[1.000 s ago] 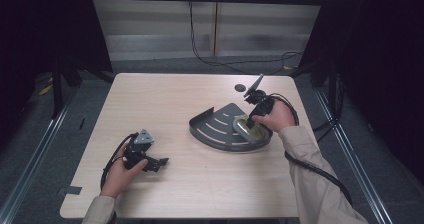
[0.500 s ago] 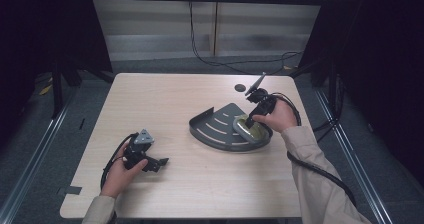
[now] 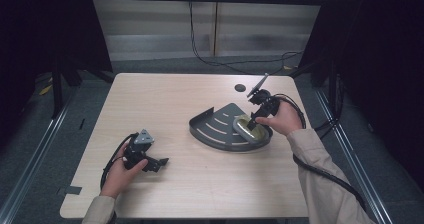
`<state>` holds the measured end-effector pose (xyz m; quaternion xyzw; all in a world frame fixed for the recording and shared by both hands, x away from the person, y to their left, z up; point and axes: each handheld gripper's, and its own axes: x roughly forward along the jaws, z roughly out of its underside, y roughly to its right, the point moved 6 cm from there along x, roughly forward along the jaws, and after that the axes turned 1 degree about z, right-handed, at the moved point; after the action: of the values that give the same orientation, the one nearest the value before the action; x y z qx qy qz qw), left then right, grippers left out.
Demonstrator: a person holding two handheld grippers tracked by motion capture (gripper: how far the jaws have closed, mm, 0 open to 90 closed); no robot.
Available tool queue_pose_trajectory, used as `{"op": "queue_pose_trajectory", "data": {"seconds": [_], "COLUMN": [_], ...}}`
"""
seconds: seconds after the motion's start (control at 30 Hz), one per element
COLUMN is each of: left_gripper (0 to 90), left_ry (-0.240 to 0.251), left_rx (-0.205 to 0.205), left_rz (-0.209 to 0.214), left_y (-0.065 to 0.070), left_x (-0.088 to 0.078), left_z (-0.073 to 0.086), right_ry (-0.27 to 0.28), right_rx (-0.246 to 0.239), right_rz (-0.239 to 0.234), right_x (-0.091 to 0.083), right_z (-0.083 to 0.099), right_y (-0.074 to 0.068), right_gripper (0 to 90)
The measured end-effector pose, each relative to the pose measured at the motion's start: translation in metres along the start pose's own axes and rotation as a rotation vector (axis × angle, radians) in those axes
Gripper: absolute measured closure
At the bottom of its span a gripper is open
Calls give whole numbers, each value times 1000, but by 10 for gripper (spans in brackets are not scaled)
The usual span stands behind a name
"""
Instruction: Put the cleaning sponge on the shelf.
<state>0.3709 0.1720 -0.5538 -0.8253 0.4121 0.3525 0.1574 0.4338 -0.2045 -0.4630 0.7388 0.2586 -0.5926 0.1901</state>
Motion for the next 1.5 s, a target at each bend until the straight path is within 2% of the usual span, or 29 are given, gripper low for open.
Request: {"op": "queue_pose_trajectory", "data": {"seconds": [0.5, 0.73, 1.07, 1.27, 1.5], "left_gripper": [1, 1, 0, 0, 0], "left_ry": [0, -5, -6, -6, -6], "left_rx": [0, 5, 4, 4, 3], "left_rz": [0, 0, 3, 3, 4], "left_y": [0, 0, 0, 0, 0], "left_x": [0, 0, 0, 0, 0], "left_z": [0, 0, 0, 0, 0], "right_ry": [19, 38, 30, 27, 31], "right_rx": [-38, -58, -89, -118, -129], "right_rz": [-6, -22, -45, -46, -47], "right_x": [-14, -22, -24, -24, -19], "right_z": [19, 28, 43, 55, 72], "right_y": [-6, -14, -26, -29, -32], "right_gripper": [180, 181, 185, 181, 180]}}
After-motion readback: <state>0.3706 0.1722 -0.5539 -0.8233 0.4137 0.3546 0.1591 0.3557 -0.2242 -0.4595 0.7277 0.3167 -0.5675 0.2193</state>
